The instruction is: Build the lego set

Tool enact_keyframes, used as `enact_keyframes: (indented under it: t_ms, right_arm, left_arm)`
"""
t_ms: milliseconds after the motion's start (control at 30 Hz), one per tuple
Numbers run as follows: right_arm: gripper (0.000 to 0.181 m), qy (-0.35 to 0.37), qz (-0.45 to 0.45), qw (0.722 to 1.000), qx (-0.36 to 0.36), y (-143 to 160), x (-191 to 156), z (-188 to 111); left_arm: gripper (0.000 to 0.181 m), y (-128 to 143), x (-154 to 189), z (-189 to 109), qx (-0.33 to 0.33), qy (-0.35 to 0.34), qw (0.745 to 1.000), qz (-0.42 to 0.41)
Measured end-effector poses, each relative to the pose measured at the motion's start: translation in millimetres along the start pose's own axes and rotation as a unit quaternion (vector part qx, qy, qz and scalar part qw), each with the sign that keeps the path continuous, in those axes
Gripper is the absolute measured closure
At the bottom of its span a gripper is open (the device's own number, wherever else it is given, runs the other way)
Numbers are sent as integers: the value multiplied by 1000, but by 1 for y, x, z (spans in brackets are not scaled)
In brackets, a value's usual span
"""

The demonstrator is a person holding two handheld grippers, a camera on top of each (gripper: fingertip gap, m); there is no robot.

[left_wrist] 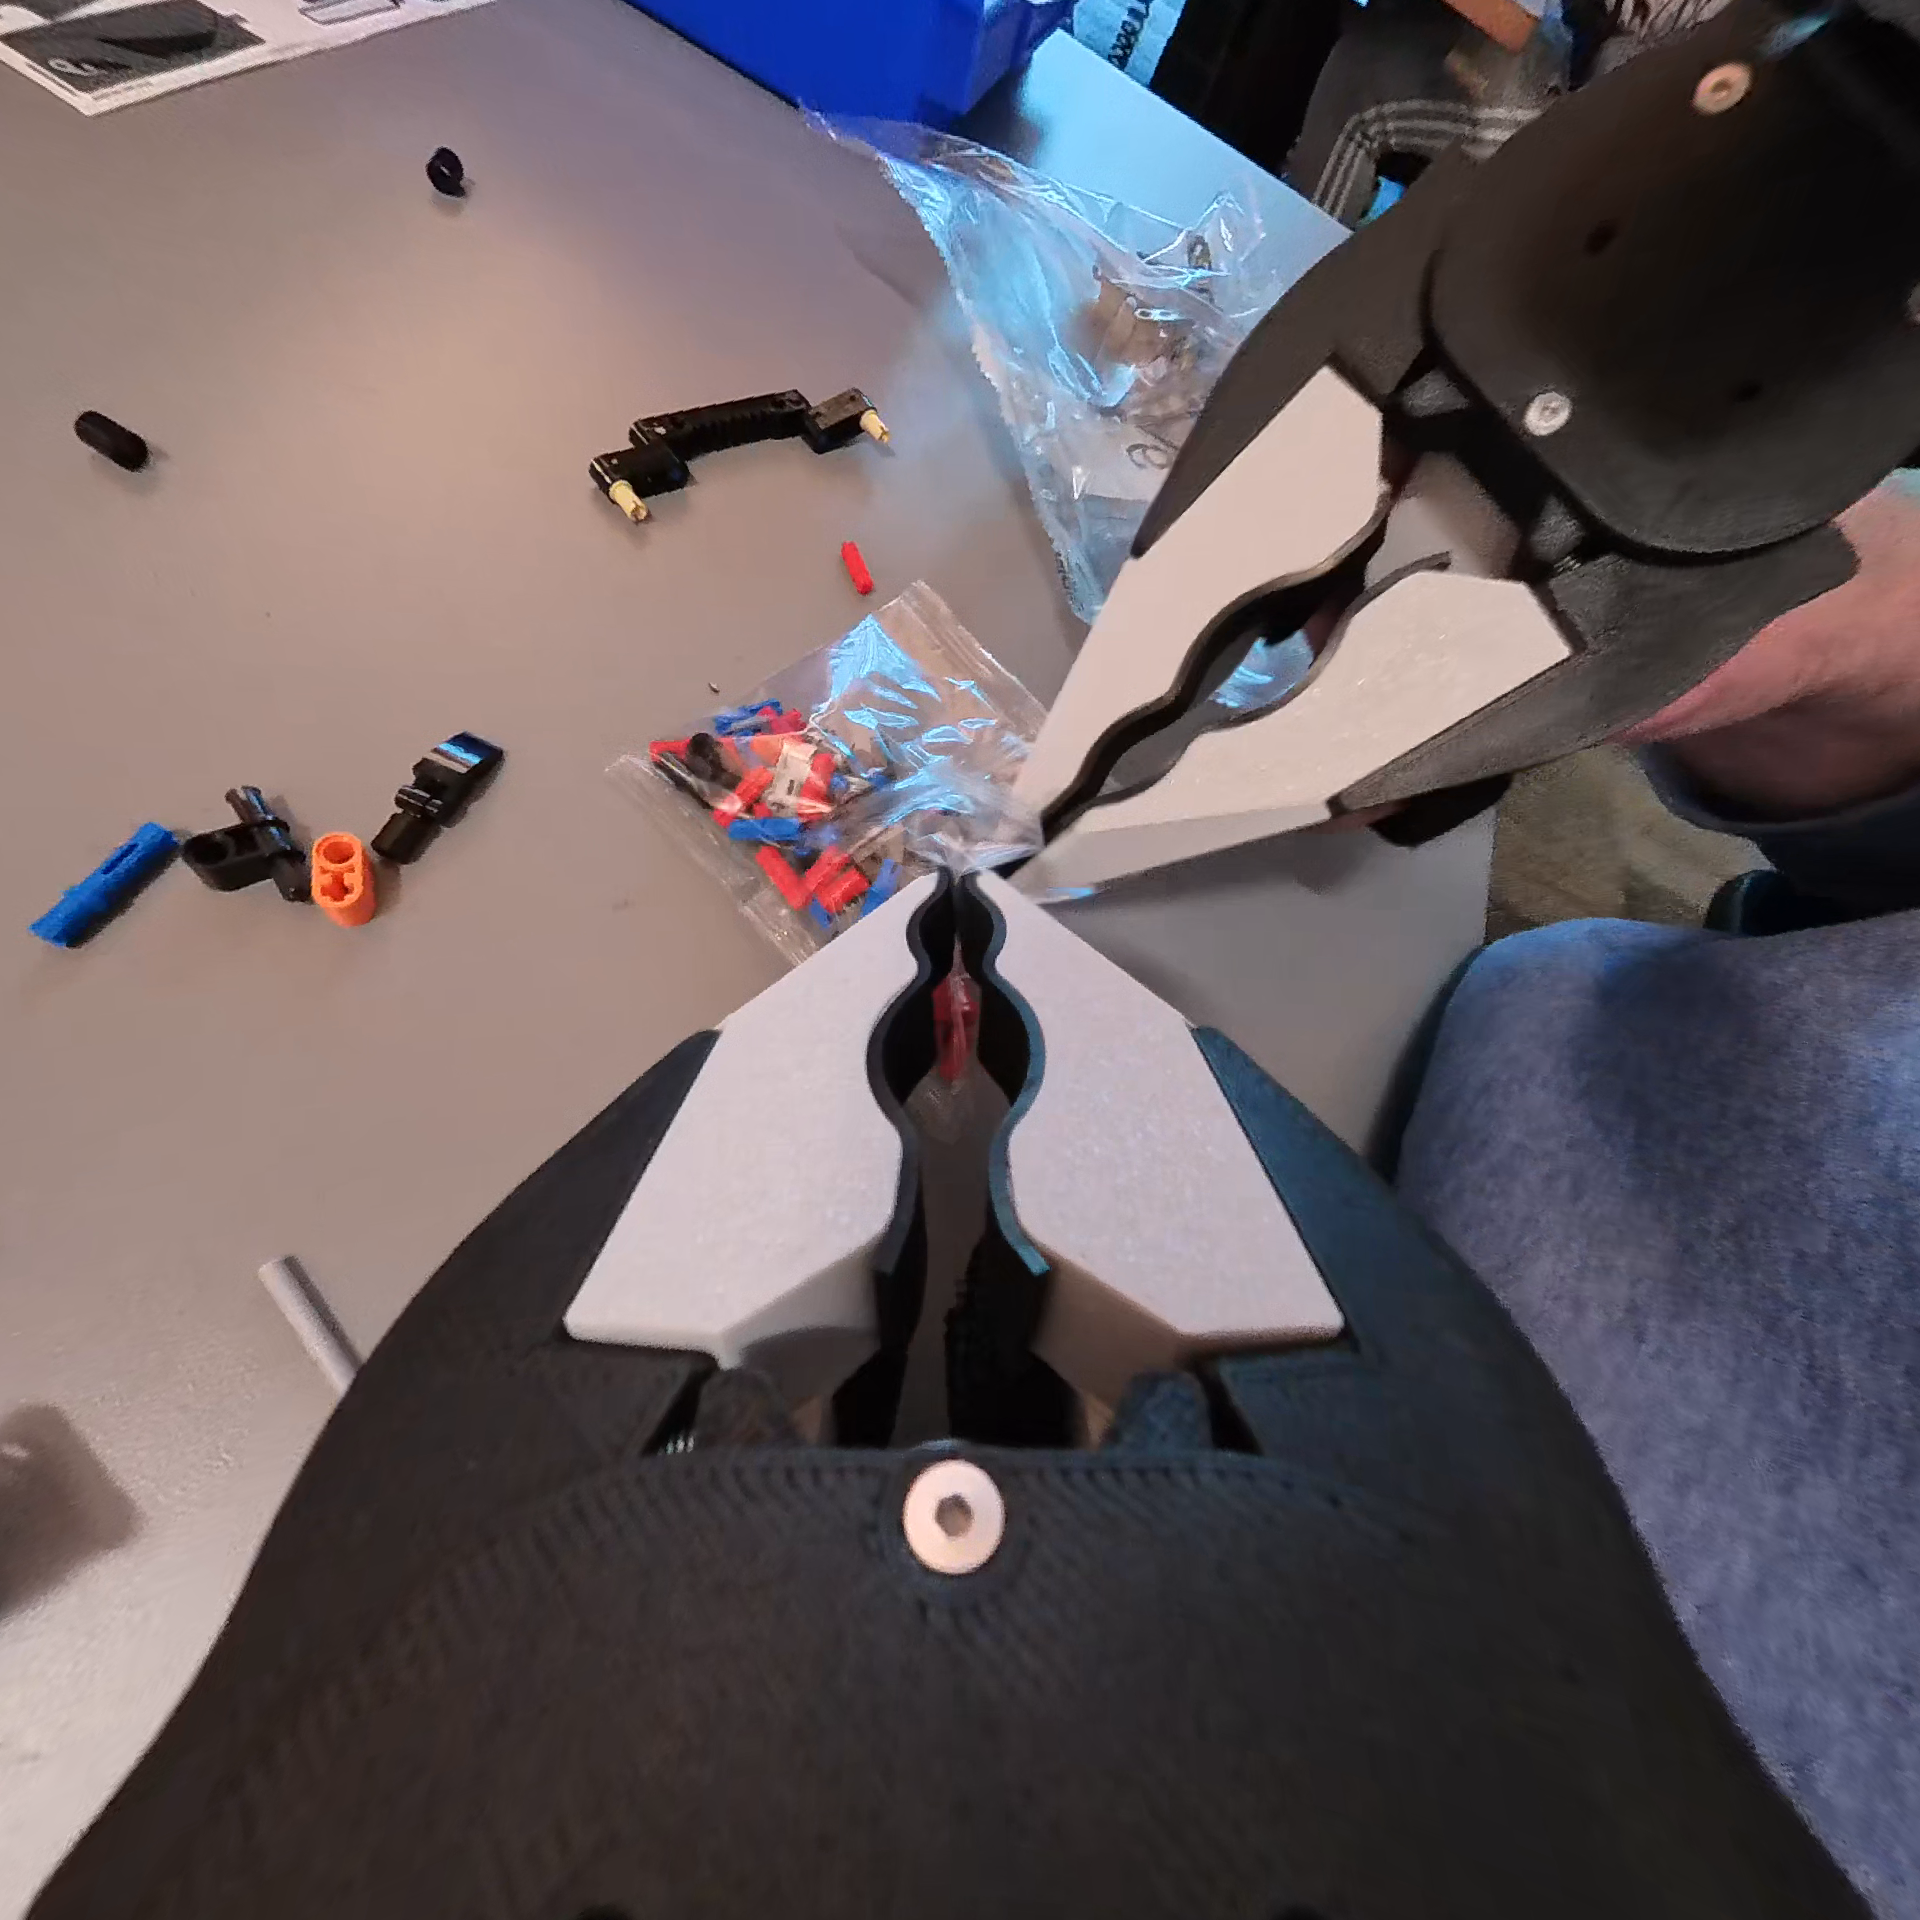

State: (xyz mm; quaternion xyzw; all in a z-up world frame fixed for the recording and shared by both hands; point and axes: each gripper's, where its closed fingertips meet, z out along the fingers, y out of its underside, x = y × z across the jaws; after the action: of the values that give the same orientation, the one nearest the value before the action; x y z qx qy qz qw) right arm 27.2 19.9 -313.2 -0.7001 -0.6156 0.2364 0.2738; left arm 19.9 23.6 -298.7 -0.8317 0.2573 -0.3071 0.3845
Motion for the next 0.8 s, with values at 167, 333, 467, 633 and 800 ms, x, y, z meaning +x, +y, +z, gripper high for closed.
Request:
enact_keyframes:
  t_ms: [167,333,467,633,800]
  right_arm:
    - [181,29,25,999,-2,4,10,6]
    - [180,30,27,999,16,0,11,9]
    - [178,29,22,999,28,-3,13,12]
    - [174,28,4,999,32,-6,14,16]
    - [176,13,-13,999,29,-8,12,20]
  left_arm:
    - [181,2,4,4,-6,-2,1000,-1]
    - [181,6,1,3,-15,-1,1000,-4]
    - [181,9,-2,2,-22,-5,1000,-7]
    - [181,12,-2,2,-34,0,999,-11]
    - [181,15,-4,2,-42,8,999,-13]
